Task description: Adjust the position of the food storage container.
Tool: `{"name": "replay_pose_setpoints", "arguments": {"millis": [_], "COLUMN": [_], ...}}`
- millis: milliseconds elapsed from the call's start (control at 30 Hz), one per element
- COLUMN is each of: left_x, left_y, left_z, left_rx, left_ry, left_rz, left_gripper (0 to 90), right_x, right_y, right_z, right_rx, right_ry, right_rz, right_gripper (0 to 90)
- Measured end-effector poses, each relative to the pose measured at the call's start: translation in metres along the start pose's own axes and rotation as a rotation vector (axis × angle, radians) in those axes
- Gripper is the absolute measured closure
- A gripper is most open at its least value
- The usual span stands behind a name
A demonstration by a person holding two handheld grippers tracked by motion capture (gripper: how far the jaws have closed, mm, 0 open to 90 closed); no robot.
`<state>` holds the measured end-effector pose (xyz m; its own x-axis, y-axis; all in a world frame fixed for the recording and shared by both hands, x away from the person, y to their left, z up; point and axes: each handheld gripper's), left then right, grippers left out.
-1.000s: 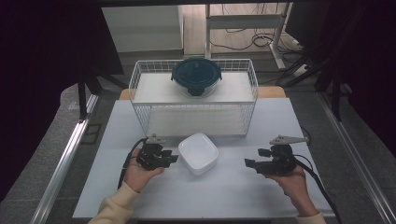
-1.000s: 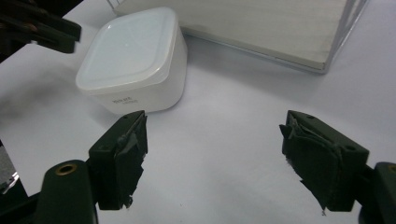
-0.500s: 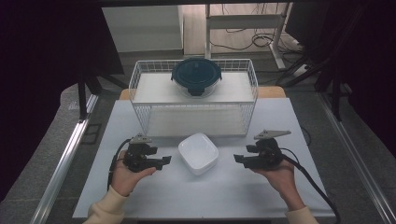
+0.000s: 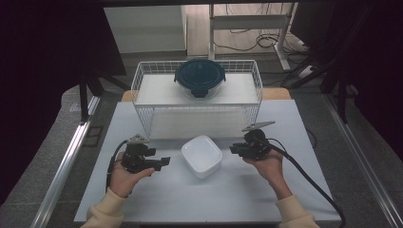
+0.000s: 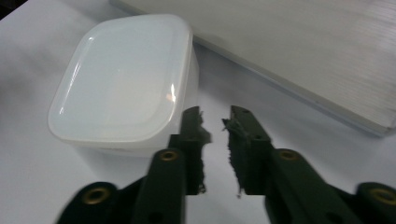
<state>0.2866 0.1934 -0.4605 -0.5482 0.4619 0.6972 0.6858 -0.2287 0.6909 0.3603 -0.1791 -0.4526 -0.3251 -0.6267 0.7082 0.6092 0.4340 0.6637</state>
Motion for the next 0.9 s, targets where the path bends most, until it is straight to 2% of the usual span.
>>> {"name": "replay_pose_setpoints", "arguments": {"millis": [100,200,400,567,900], "left_x": [0.0,-0.001,-0.003,-0.003,-0.004], "left_y": [0.0,-0.001,-0.002,-0.003,-0.004], "left_z": [0.002,0.003,0.005,0.008,0.011], "left_rx": [0.005,0.008,0.008,0.017,0.028], "left_ry": [-0.001,-0.001,-0.001,-0.003,0.0], "left_rz": [0.001,0.003,0.011,0.013,0.017], "left_gripper": [27.4,27.3,27.3,27.3,27.3], "right_x": [-0.007,-0.02,-0.044,-0.042,-0.041], "right_y": [0.003,0.006,0.003,-0.001,-0.012], "right_z": [0.002,0.002,0.006,0.013,0.033], "right_rx": [0.006,0.017,0.044,0.075,0.115], "right_ry": [0.006,-0.025,-0.007,-0.013,0.017], "right_rz": [0.008,0.033,0.082,0.1,0.14], "right_gripper": [88.7,89.2,89.4,89.3,89.3]}}
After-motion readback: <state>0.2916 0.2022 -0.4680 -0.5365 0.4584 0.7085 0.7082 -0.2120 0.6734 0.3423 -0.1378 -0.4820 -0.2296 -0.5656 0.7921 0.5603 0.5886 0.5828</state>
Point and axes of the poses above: each handheld gripper's, and its own axes: x roughly backward along the jaws, y roughly out of its top, z roughly to its left, and after that the axes turned 5 degrees about y, right-handed
